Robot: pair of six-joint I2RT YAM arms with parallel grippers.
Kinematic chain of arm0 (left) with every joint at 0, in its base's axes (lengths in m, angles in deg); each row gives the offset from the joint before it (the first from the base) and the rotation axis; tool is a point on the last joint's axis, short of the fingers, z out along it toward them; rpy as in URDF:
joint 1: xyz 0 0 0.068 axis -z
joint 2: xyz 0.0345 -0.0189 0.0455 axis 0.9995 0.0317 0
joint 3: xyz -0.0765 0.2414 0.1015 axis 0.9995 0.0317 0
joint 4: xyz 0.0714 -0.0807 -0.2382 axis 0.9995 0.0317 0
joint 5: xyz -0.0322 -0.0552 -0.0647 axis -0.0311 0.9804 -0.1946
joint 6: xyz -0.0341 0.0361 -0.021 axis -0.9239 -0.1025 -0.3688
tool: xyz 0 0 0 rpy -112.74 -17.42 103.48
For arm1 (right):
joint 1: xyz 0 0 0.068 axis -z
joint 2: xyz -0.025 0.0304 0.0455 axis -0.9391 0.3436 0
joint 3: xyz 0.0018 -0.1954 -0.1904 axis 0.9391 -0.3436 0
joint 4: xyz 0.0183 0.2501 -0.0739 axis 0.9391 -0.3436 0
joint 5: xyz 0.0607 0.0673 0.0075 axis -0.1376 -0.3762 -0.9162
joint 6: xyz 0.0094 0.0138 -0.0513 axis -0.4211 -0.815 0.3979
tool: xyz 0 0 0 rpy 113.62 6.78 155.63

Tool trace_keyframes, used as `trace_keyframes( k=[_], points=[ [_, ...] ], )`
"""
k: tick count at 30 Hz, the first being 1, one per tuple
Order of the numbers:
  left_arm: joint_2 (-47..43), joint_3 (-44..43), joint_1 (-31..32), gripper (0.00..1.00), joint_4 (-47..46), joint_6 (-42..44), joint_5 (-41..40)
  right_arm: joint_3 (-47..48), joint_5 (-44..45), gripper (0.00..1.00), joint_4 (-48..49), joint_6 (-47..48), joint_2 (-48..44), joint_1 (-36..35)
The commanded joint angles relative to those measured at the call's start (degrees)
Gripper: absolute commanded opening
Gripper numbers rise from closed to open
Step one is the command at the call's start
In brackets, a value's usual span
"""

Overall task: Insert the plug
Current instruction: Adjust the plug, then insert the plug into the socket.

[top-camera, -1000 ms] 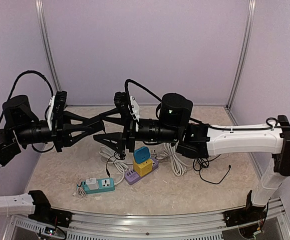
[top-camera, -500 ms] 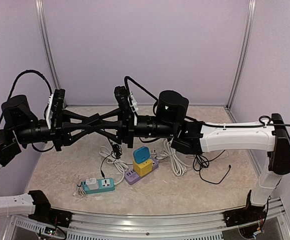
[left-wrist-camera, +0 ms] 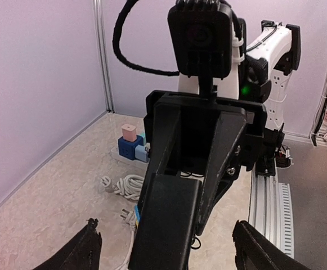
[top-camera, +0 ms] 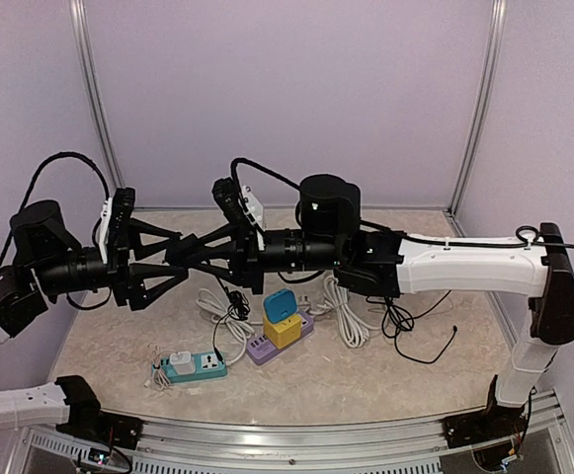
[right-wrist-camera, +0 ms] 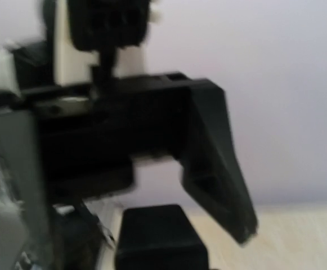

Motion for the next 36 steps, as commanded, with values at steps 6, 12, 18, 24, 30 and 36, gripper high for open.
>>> trace_keyframes(
  k=[6,12,18,24,30,36],
  points=[
    [-10.5,12.6,-7.7,0.79,1.5,-8.5,-5.5,18.9,18.7,0.0,-53.4,16.7,6.1,-1.2],
    [-19.8,19.6,-19.7,0.79,-3.4,-15.9,-7.5,30.6,20.5,0.0,-67.7,20.2,16.3,-3.7],
    [-24.7,26.5,-25.8,0.81,-4.4,-23.0,-13.6,41.7,21.6,0.0,-79.4,25.7,26.1,-6.0],
    [-24.8,28.5,-28.1,0.94,-6.1,-24.0,-19.2,44.0,18.7,0.0,-79.9,30.2,30.4,-7.0],
    [-24.4,28.8,-30.3,0.99,-3.9,-22.7,-28.1,45.7,18.1,0.0,-75.9,33.8,33.2,-7.0],
    [-24.5,29.1,-32.3,0.99,-3.4,-22.1,-30.8,50.4,18.8,0.0,-76.7,36.1,37.6,-7.0]
  ],
)
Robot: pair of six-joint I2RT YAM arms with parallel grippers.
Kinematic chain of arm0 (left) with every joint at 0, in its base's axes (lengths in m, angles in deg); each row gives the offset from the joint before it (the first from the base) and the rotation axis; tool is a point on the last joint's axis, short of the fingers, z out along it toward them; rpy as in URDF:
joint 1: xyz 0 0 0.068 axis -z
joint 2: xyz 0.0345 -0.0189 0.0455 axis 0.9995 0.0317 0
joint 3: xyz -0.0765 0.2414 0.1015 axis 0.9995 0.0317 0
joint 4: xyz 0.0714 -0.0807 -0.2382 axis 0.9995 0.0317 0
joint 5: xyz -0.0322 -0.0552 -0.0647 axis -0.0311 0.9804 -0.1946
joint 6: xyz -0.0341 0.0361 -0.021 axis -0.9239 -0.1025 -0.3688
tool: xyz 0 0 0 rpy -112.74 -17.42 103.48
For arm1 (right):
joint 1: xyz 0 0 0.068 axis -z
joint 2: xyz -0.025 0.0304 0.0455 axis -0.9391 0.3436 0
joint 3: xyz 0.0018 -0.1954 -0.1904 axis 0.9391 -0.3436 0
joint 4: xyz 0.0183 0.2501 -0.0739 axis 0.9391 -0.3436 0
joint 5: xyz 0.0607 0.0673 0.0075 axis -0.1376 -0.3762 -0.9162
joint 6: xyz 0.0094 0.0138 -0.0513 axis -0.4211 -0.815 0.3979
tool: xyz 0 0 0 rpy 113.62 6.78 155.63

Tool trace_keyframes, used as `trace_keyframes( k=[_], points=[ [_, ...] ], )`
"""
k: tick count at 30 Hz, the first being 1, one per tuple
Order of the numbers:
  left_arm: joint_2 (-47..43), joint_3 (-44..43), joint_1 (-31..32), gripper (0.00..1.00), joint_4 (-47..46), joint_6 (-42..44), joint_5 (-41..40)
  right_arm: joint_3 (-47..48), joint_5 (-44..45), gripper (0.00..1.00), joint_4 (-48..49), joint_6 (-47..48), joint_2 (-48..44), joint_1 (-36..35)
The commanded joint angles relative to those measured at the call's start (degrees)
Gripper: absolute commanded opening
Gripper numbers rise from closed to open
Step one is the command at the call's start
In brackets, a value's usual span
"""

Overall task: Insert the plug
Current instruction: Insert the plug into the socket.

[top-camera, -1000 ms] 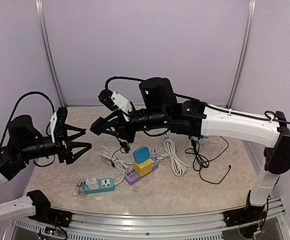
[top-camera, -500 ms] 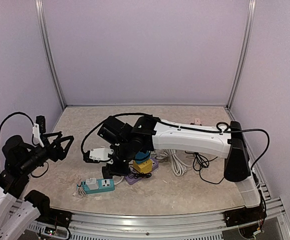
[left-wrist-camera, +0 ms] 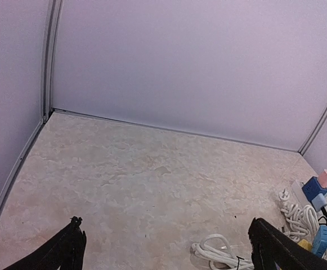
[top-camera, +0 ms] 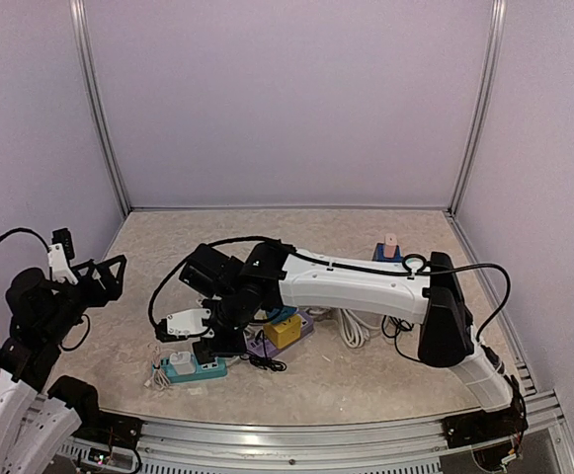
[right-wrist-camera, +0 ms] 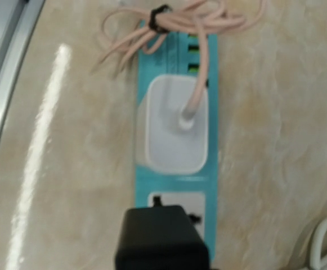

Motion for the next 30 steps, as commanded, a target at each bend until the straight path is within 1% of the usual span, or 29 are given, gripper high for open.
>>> trace_keyframes(
  k=[1,13,18,27,30],
  points=[
    [-0.2,1.1,-1.5,0.99,0.4,0.4,-3.7,2.6,-0.1,0.0,0.0,2.5,3.1,-0.3],
    [0.4,1.5,-1.5,0.99,-0.3,0.3,-2.7,2.5,3.1,0.0,-1.2,2.7,5.3,-0.3],
    [0.5,1.5,-1.9,0.99,-0.2,0.3,-2.5,2.2,2.2,0.0,-1.4,2.0,6.2,-0.2],
    [0.8,1.6,-2.0,0.99,-0.6,0.3,-2.1,1.0,6.2,0.0,-6.3,0.2,6.1,-1.3],
    [0.7,1.6,-2.3,0.99,-0.6,0.4,-1.9,-0.3,6.4,0.0,-9.3,-1.5,6.5,-2.2]
  ],
)
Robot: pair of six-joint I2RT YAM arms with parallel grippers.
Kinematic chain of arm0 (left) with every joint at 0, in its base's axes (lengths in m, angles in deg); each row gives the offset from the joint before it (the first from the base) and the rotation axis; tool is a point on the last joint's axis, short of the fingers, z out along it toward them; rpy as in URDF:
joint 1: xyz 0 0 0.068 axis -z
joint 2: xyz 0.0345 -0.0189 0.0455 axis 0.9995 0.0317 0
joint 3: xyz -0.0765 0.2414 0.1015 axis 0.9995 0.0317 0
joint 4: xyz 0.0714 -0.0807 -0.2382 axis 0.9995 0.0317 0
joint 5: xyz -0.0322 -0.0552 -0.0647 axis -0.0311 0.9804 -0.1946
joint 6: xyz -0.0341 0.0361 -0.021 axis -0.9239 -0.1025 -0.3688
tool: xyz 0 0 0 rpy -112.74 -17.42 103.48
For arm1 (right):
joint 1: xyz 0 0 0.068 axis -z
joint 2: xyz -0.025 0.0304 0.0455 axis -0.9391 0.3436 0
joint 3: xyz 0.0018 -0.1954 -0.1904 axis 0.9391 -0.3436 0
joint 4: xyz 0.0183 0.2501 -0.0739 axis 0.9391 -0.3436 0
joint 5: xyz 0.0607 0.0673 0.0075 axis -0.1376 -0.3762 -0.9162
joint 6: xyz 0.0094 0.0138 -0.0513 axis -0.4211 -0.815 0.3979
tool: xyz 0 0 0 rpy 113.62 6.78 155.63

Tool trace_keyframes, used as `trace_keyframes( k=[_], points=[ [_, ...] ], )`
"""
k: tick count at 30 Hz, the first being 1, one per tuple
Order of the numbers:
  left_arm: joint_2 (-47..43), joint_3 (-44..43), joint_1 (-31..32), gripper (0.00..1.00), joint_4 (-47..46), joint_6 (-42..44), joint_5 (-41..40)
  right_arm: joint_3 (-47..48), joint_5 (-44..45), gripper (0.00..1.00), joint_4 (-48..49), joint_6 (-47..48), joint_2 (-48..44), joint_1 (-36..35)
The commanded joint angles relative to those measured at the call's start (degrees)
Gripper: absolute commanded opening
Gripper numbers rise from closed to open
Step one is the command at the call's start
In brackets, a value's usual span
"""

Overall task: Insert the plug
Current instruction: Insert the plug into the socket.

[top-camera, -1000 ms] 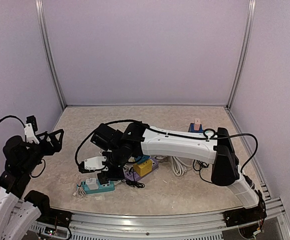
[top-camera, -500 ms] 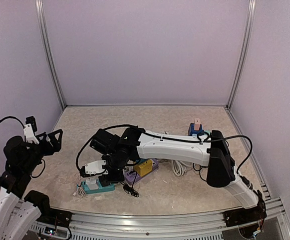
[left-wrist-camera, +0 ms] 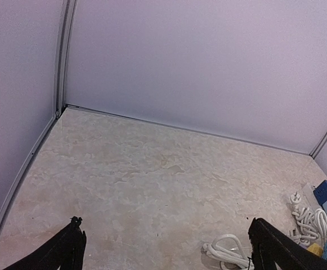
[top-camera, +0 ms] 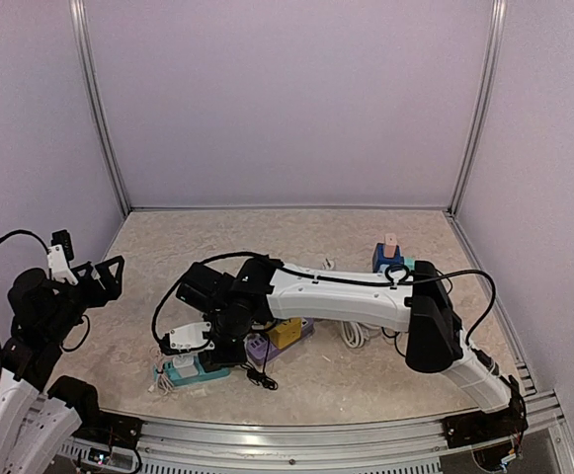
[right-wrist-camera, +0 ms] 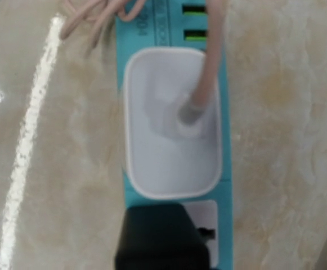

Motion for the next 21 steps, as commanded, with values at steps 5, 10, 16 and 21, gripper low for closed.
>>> trace_keyframes(
  k=[5,10,16,21],
  points=[
    [0.1,1.1,-1.3,0.99,-0.9,0.3,0.6,-7.8,1.5,0.0,-10.1,-6.2,0.0,-2.6],
    [0.3,1.2,-1.4,0.99,-1.0,0.3,0.7,-9.6,-2.6,0.0,-7.0,-11.1,0.3,-2.6],
    [0.7,1.2,-1.4,0.99,-1.1,0.4,0.7,-6.8,1.6,0.01,-7.2,-13.0,2.4,-2.4],
    [0.9,1.3,-1.6,0.99,-1.3,0.4,0.7,-6.3,2.0,0.7,-3.8,-14.3,-1.7,-2.3]
  ],
)
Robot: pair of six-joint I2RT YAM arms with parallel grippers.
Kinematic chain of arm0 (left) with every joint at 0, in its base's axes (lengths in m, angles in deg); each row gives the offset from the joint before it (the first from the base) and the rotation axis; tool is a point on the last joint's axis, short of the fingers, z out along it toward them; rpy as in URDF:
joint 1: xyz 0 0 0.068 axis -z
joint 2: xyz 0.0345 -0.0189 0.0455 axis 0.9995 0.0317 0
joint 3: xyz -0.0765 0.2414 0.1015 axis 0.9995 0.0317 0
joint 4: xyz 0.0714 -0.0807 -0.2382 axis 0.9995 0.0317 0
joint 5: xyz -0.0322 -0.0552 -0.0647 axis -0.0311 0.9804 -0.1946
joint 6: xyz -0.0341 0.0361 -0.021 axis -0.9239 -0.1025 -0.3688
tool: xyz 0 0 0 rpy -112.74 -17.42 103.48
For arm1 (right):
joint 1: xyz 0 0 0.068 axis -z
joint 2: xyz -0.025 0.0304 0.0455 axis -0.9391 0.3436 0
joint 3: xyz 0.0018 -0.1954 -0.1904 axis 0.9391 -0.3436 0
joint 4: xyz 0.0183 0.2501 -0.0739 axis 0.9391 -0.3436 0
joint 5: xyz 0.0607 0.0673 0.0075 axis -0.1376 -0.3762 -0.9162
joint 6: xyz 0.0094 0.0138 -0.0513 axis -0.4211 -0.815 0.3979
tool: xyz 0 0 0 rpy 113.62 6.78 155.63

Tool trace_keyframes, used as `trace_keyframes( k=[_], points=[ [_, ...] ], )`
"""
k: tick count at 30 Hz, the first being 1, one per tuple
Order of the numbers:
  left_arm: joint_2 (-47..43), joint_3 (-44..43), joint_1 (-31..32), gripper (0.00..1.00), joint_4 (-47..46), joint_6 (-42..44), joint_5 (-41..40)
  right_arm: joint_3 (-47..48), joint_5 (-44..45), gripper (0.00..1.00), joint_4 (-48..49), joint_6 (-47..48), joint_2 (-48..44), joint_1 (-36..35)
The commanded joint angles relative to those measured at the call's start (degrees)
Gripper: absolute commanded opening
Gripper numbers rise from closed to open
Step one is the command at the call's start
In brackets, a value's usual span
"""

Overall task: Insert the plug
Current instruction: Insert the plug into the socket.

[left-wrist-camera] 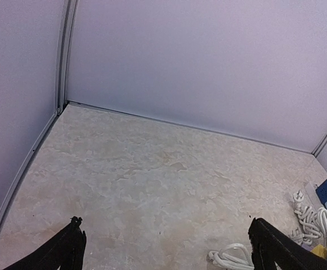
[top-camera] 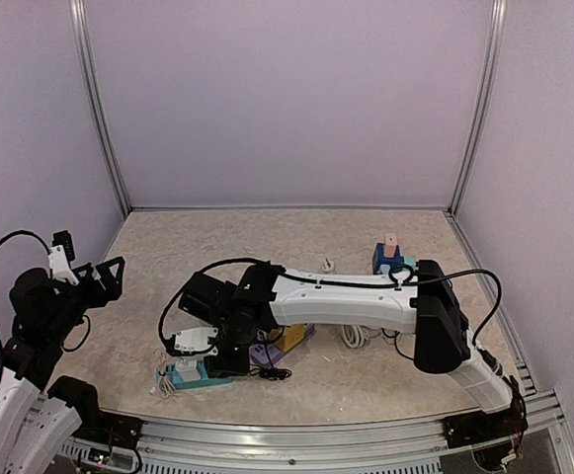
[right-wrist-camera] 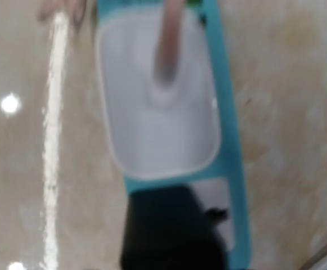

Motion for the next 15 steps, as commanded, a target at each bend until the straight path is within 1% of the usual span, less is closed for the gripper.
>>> trace_keyframes(
  k=[1,2,9,12,15],
  points=[
    [0.3,0.9,-0.9,0.99,-1.0,0.3,0.3,-1.3,0.1,0.93,-2.7,-2.8,-0.2,-1.0],
    [0.4,0.9,-1.0,0.99,-1.0,0.4,0.3,-1.8,-0.4,0.99,-1.3,-3.1,-1.4,-0.9],
    [0.7,1.2,-1.3,0.99,-1.5,0.9,2.2,-7.4,-4.5,1.0,10.9,-5.1,-11.7,-1.0],
    [0.7,1.3,-1.4,0.99,-1.8,0.9,2.4,-13.8,-4.9,1.0,18.8,-6.6,-19.0,-1.0],
    [0.6,1.2,-1.6,0.99,-1.7,1.0,2.4,-21.8,-1.6,1.0,27.6,-8.2,-26.9,-0.4]
  ],
)
